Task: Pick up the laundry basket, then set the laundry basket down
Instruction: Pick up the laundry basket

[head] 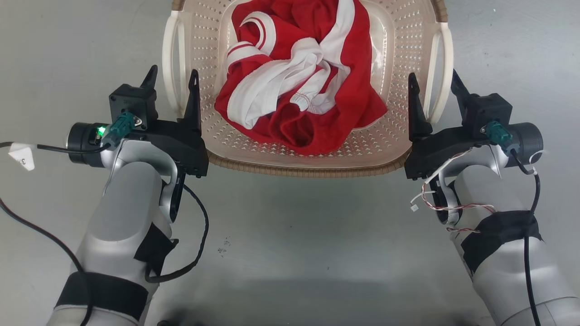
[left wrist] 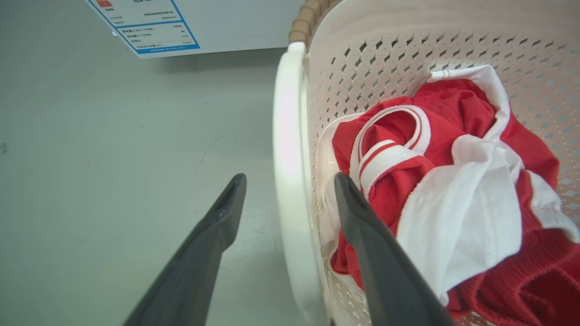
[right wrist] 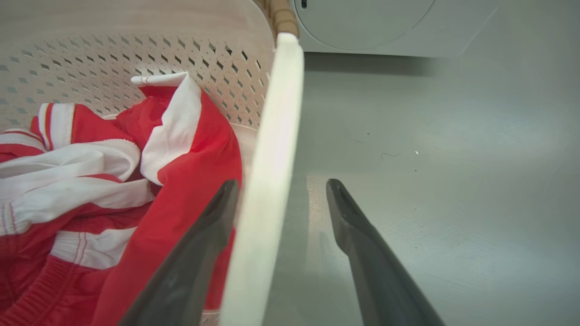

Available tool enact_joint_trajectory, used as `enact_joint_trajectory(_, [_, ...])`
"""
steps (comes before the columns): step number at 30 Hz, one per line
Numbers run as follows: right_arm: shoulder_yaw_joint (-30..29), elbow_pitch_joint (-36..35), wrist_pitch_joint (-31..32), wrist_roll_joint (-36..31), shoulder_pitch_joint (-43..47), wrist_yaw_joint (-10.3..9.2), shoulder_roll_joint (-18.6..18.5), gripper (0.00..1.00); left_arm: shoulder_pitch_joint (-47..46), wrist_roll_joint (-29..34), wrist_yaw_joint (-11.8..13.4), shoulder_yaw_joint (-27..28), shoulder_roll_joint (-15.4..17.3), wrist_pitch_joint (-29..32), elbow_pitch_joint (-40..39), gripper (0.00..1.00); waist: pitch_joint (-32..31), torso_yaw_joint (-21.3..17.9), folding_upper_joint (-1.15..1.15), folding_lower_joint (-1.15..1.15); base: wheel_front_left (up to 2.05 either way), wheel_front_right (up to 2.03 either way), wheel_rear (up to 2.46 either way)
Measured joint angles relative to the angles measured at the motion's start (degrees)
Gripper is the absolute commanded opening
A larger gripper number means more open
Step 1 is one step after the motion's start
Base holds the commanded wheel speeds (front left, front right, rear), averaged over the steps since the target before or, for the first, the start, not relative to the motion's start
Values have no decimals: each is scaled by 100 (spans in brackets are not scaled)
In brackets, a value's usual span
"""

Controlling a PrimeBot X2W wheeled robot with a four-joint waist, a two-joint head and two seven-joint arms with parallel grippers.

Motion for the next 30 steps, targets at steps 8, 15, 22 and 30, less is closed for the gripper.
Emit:
enact_joint_trajectory(8, [346,227,35,307,-148,-45,3,47,-169,-19,-103,-69,-21,36,338,81,-10,67,0,0,0,0,0])
enact_joint_trajectory(15, [515,404,111,547,-322,-130,4,0,-332,-37,-246,-202,-80,137,601,0,-24,90,0,0,0,0,0])
enact_joint_trajectory(22, [641,567,162,789,-444,-180,4,0,-441,-88,-253,-253,-102,169,790,0,-49,89,0,0,0,0,0])
enact_joint_trajectory(30, [876,717,203,1126,-439,-202,7,0,-467,-218,-255,-333,-109,169,1020,0,-173,69,0,0,0,0,0])
